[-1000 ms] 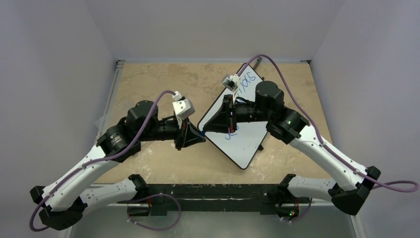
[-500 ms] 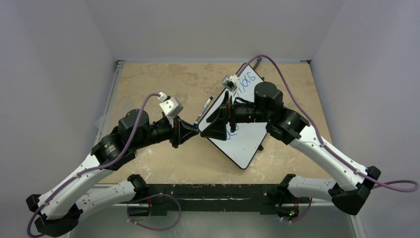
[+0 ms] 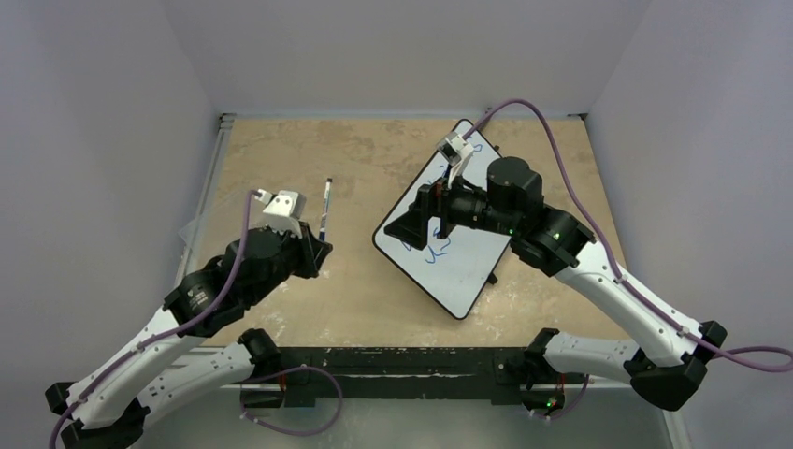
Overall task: Write a sentence on the whiteboard
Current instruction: Place the whiteboard marker at the center of the board.
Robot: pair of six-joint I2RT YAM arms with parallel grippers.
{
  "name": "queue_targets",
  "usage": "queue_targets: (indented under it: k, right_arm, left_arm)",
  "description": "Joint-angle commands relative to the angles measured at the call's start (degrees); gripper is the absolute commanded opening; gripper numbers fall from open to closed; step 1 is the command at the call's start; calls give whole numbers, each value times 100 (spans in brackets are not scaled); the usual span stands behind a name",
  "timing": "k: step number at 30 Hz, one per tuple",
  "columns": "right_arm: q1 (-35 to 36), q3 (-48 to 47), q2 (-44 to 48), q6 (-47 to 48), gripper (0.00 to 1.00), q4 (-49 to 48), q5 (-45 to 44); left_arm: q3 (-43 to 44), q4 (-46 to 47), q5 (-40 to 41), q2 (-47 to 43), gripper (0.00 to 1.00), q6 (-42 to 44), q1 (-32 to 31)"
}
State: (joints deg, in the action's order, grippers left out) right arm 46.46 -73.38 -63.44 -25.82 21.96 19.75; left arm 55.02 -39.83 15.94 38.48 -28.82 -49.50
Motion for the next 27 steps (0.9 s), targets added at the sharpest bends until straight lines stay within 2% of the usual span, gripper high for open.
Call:
queue_targets:
  k: [1,6,12,20,27]
  right_arm:
    - [4,-174,136,103,99,-38,-433]
    - [4,-61,202,86,99,21,-883]
    - [4,49,262,118,99,103,-1100]
    - [4,130,306,178,99,194,-1216]
    - [4,219,308,183,99,178,-1263]
  left_arm:
    - [-536,-471,942,-141,0,-1049,36]
    - [-1425,-107,895,-32,0,-1626,36]
    - [-2292,833,770,286,0,-1968,31]
    - [-2805,1698,514,1343,0,-2208,137]
    - [-3095,2194,223,1708,0,-2257,260]
